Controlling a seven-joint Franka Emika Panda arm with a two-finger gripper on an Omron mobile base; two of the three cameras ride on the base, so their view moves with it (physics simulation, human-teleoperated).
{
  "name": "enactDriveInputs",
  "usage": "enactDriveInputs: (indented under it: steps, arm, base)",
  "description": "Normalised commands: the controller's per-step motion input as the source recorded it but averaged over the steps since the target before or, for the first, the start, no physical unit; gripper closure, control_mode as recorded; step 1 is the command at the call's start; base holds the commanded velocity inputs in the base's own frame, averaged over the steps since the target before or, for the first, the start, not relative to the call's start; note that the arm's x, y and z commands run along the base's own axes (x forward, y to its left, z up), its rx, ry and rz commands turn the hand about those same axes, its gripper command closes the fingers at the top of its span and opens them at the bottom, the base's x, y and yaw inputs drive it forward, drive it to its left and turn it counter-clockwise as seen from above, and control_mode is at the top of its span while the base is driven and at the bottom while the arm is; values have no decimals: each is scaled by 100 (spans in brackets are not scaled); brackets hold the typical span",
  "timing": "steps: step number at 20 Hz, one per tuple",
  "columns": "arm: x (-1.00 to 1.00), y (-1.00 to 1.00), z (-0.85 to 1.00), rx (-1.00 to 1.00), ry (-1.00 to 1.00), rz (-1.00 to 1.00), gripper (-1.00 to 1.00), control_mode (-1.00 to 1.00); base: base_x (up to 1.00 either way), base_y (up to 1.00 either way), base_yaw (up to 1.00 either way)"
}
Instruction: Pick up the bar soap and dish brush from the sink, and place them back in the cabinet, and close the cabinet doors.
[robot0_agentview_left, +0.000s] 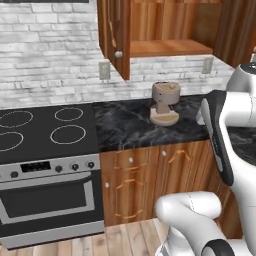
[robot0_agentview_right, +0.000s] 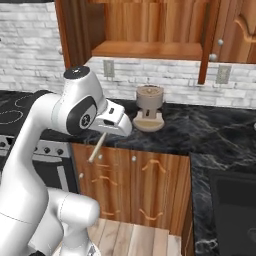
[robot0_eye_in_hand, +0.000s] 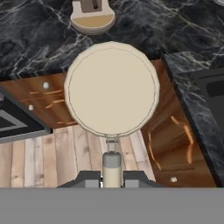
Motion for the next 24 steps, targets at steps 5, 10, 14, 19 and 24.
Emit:
enactDriveInputs:
  steps: [5,10,14,19,24]
  arm:
    - [0,0,0,0,0,0,100,100]
    - [0,0,0,0,0,0,100,100]
    - [0,0,0,0,0,0,100,100]
    - [0,0,0,0,0,0,100,100]
    - [0,0,0,0,0,0,100,100]
  base:
    - [46,-13,4]
    - [56,-18,0]
    - [49,-24,0]
    - [46,-32,0]
    - [43,-38,0]
